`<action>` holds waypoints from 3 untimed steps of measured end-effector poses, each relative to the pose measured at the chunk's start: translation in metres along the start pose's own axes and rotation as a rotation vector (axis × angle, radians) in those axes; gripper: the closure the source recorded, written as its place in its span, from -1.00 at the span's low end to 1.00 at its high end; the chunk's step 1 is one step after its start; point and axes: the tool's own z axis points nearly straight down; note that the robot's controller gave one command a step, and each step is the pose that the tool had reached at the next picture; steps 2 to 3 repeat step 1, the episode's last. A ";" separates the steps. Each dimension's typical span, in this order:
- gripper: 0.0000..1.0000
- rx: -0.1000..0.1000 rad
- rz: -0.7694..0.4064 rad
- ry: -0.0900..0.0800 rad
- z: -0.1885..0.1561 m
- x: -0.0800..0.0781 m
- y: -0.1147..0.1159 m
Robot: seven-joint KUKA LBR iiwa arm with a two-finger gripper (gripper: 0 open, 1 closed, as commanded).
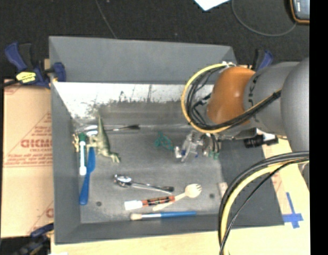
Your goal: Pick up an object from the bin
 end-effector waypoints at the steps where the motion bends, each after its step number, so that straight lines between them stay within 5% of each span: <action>1: 1.00 0.002 0.000 0.010 -0.037 0.002 -0.001; 3: 1.00 0.002 0.000 0.010 -0.037 0.002 -0.001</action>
Offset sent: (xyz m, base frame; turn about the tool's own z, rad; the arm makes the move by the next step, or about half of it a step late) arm -0.0037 0.0002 0.0946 -0.0006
